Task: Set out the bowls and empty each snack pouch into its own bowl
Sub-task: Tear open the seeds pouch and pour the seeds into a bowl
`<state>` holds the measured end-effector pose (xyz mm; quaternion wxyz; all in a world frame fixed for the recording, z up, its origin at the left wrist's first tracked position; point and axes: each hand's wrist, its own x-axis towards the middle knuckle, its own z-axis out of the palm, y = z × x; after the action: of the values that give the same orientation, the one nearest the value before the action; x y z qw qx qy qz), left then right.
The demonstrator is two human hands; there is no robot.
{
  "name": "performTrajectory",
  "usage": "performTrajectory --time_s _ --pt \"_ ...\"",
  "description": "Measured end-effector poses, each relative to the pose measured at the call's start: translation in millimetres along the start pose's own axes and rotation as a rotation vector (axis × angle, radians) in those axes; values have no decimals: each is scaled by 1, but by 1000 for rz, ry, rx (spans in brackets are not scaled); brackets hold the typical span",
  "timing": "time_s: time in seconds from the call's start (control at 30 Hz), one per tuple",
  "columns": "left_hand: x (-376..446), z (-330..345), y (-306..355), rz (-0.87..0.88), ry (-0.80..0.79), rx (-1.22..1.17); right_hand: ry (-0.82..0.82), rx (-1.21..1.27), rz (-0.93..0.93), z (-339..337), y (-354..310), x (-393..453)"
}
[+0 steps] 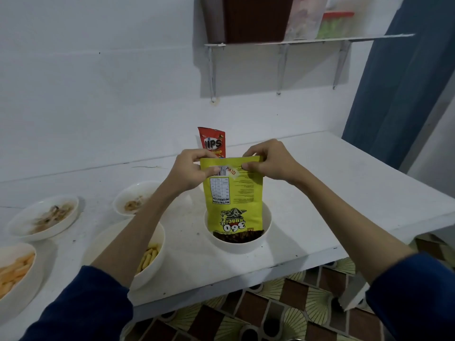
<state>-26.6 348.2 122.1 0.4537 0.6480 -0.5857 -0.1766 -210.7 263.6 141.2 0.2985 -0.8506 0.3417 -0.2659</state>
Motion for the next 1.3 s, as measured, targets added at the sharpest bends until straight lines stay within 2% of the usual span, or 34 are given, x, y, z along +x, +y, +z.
performTrajectory --time_s 0.1,0.2,0.37,0.53,0.67,0.8,0.9,1.0,1.07,1.23,1.3 --pt "4 -1 8 30 2 47 30 59 5 -5 -4 -10" --pt "5 0 38 153 -36 101 72 27 -19 -32 -13 -24" --pt "-11 21 93 261 -236 117 158 -90 18 -104 -9 -88" --pt "-63 96 106 301 -415 257 252 -111 182 -138 39 -189" --pt "-113 176 81 197 -584 338 239 -82 300 -130 93 -261" --pt "-161 251 29 26 -721 466 115 -73 400 -91 160 -302" --pt "-186 294 -18 -169 -783 543 27 -117 467 -39 212 -317" --pt "-205 330 -67 -254 -814 569 -76 -103 539 19 262 -322" --pt "-214 354 -103 -289 -825 592 -138 -96 604 57 295 -323" --pt "-231 416 -195 -259 -761 661 -42 -66 750 154 389 -342" --pt "-242 442 -232 -227 -753 648 -97 -31 790 194 424 -352"
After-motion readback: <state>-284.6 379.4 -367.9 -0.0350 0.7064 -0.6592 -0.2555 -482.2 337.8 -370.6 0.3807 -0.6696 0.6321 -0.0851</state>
